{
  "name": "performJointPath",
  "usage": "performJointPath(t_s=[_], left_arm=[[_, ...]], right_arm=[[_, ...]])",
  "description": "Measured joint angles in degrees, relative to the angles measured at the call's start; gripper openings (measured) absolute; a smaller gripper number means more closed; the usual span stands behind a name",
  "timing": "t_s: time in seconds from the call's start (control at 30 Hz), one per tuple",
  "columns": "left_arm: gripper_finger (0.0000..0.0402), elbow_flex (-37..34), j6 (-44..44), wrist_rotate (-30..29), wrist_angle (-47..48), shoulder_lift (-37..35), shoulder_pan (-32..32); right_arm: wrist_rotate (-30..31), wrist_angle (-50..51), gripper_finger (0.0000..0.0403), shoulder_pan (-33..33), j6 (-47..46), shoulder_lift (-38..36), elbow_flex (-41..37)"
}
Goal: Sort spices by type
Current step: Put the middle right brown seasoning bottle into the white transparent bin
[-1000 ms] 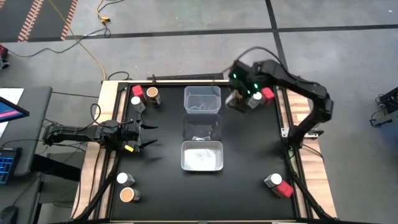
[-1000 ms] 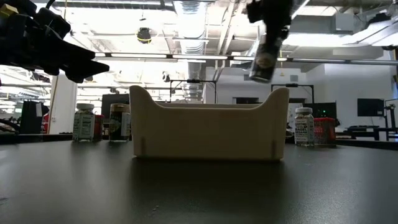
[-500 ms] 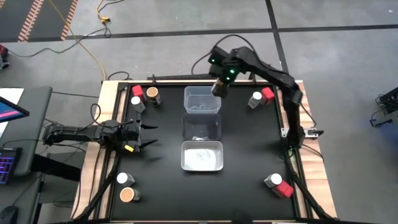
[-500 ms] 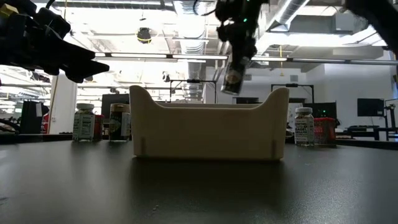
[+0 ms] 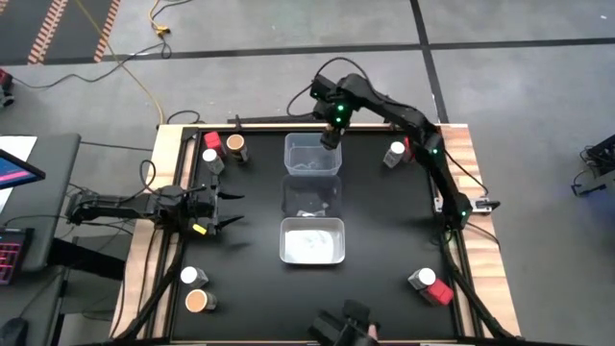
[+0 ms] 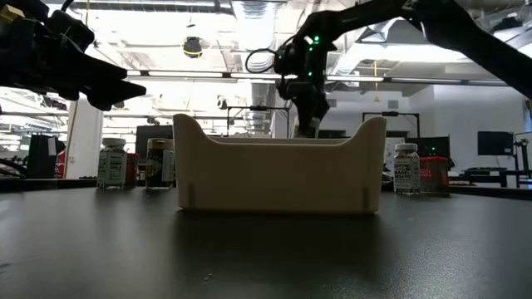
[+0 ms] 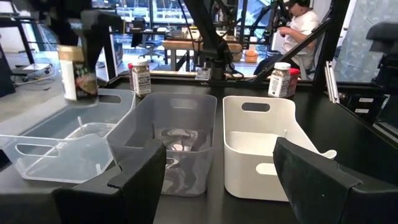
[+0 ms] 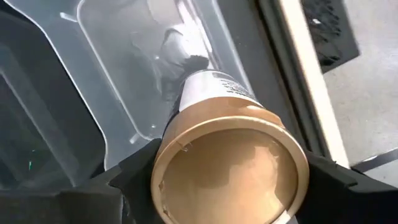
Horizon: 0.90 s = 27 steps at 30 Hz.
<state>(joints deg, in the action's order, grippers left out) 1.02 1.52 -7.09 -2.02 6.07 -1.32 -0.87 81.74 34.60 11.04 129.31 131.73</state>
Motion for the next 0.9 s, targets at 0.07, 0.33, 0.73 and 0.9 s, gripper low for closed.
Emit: performJointPath(t_s=[0.07, 0.33, 0.73, 0.9], left_arm=[[0.0285, -0.01, 0.00, 0.01, 0.00, 0.00, 0.01], [0.0285, 0.00, 0.02, 0.02, 0.00, 0.00, 0.02], [0.0285, 0.00, 0.00, 0.01, 0.00, 0.00, 0.00], [0.0285, -0.01, 0.00, 0.01, 0.00, 0.00, 0.00]], right_arm=[[-1.07, -0.71, 0.0306, -0.05, 0.16, 1.09, 0.01], [-2.36, -1.03, 0.0306, -0.82, 1.85, 4.24, 0.01], [-0.02, -1.24, 0.0306, -0.69, 3.92, 4.16, -1.20], [-0.02, -2.92, 0.0306, -0.76, 4.29, 4.16, -1.94]])
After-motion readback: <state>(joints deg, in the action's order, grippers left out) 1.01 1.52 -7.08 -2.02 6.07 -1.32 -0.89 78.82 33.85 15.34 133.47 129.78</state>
